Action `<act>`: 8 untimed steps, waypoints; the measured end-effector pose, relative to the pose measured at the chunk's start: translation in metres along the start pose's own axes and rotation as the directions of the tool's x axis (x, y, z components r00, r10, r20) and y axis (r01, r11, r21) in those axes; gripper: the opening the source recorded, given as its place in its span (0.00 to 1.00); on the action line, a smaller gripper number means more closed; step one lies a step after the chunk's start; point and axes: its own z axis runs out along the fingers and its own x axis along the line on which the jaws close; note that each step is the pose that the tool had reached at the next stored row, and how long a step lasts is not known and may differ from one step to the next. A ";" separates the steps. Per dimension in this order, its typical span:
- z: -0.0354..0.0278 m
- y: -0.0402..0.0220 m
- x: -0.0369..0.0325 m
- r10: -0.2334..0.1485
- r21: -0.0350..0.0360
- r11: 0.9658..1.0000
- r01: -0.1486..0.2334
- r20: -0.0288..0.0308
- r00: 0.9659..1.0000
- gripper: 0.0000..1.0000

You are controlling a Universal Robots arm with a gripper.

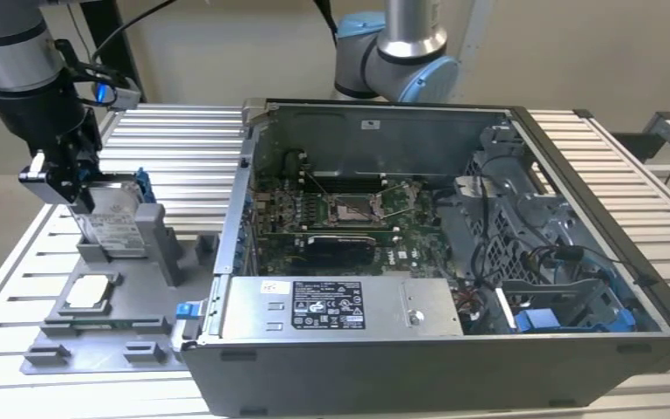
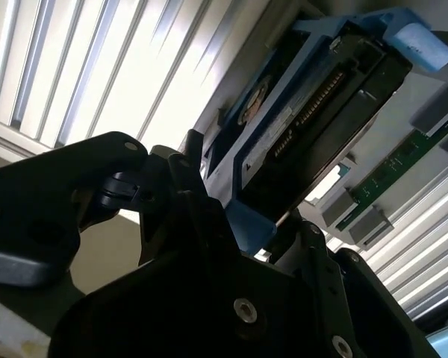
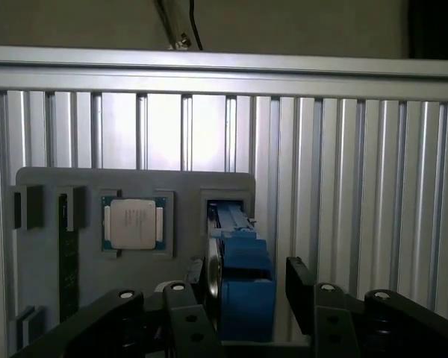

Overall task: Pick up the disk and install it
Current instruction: 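Pick up the disk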

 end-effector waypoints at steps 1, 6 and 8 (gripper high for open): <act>0.0000 0.0000 0.0000 0.000 0.000 1.000 0.000 0.000 1.000 1.00; 0.0000 0.0000 0.0000 0.000 0.000 1.000 0.000 0.000 1.000 1.00; 0.0000 0.0000 0.0000 0.000 0.000 1.000 0.000 0.000 1.000 1.00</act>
